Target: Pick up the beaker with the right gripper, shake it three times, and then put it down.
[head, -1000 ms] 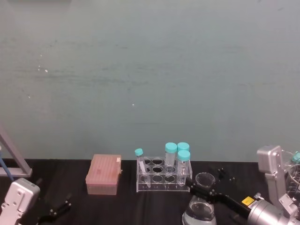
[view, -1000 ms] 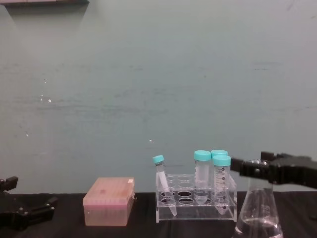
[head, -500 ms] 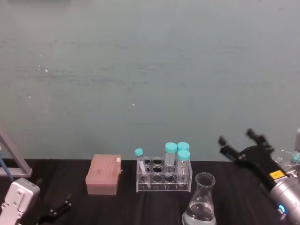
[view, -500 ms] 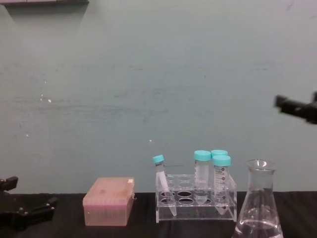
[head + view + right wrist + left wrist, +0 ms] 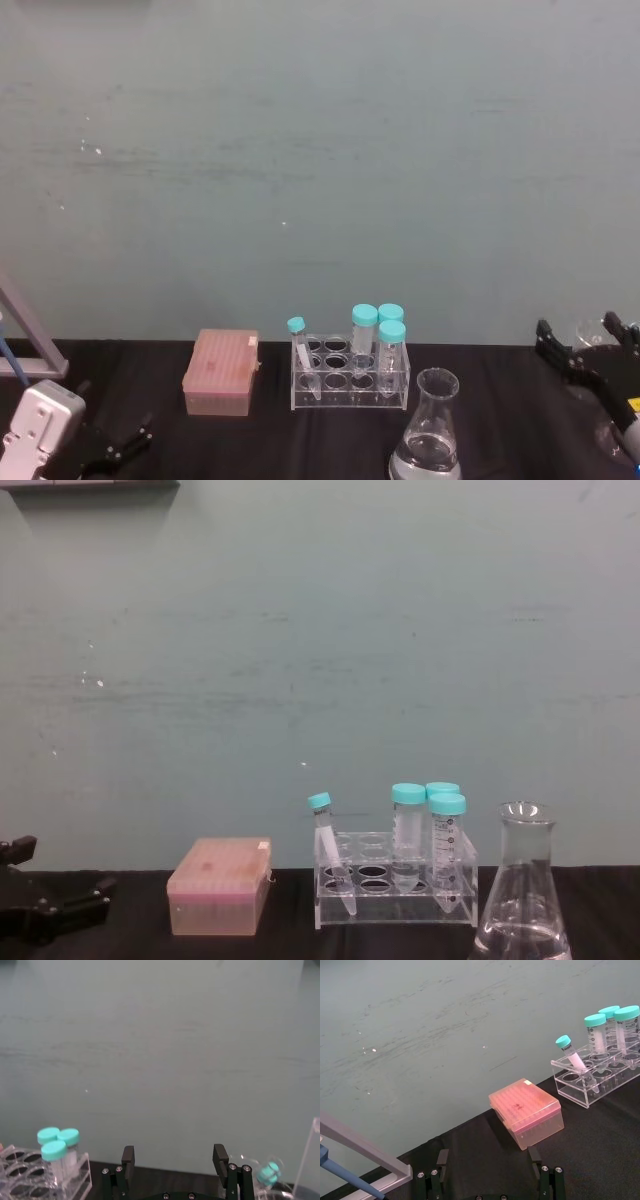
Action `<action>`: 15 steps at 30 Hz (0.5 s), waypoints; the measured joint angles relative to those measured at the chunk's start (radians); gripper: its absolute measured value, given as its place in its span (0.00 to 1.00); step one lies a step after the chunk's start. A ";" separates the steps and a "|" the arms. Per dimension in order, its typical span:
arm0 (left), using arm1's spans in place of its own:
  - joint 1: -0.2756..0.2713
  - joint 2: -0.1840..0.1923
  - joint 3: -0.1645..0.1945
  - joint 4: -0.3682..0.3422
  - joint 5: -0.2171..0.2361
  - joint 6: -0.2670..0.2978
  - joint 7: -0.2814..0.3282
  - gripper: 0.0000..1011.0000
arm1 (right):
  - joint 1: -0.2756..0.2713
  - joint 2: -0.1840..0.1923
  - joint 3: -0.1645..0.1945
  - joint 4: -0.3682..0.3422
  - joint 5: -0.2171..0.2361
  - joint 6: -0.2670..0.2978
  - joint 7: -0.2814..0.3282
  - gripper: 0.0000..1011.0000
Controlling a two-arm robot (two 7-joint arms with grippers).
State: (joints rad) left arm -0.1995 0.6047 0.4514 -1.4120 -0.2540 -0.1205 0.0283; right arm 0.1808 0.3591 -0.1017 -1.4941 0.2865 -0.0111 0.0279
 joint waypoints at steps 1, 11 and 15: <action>0.000 0.000 0.000 0.000 0.000 0.000 0.000 0.99 | -0.003 0.000 0.003 0.001 0.000 0.001 0.003 0.99; 0.000 0.000 0.000 0.000 0.000 0.000 0.000 0.99 | -0.019 -0.001 0.018 0.005 0.007 0.007 0.026 0.99; 0.000 0.000 0.000 0.000 0.000 0.000 0.000 0.99 | -0.018 0.000 0.017 0.005 0.007 0.007 0.025 0.99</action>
State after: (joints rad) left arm -0.1995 0.6046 0.4514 -1.4120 -0.2539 -0.1205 0.0283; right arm 0.1627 0.3586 -0.0852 -1.4888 0.2937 -0.0045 0.0530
